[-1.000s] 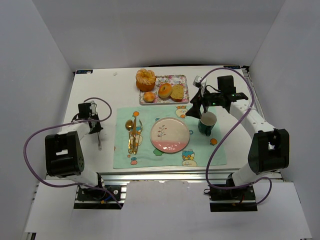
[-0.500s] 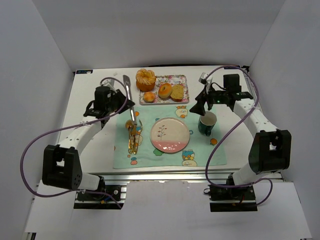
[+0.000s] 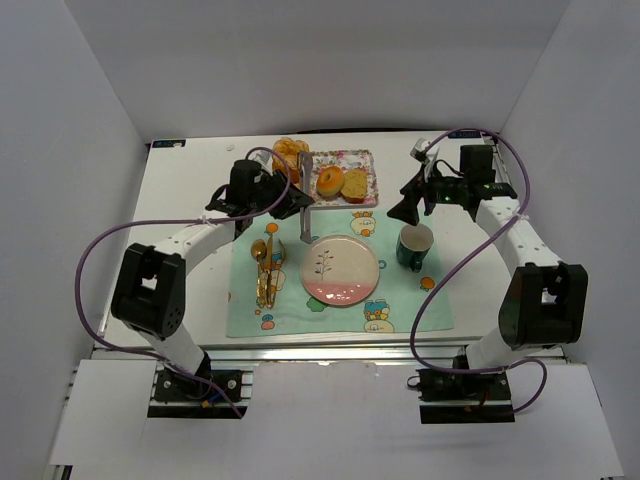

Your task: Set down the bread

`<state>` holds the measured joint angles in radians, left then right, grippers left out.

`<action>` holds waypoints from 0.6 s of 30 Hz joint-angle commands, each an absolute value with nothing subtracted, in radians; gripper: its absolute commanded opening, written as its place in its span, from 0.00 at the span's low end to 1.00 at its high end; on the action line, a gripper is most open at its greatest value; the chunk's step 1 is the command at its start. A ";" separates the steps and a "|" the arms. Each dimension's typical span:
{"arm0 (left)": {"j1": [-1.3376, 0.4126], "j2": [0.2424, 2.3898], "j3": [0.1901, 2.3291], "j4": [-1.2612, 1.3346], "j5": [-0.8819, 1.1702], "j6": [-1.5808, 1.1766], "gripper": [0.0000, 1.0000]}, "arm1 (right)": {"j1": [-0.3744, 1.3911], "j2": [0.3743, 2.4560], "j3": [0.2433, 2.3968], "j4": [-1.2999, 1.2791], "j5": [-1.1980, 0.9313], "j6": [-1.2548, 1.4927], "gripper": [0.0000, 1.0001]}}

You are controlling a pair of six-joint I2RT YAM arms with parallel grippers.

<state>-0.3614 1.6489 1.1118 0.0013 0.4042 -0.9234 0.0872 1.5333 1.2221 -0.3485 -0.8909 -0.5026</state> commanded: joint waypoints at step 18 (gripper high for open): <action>-0.456 1.775 1.233 -0.031 0.526 -1.089 0.47 | 0.063 1.506 1.213 -0.308 -0.920 -0.482 0.89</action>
<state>-0.4484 1.7958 1.2007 -0.0460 0.4881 -1.0554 0.0715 1.5303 1.2205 -0.3336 -0.8936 -0.4892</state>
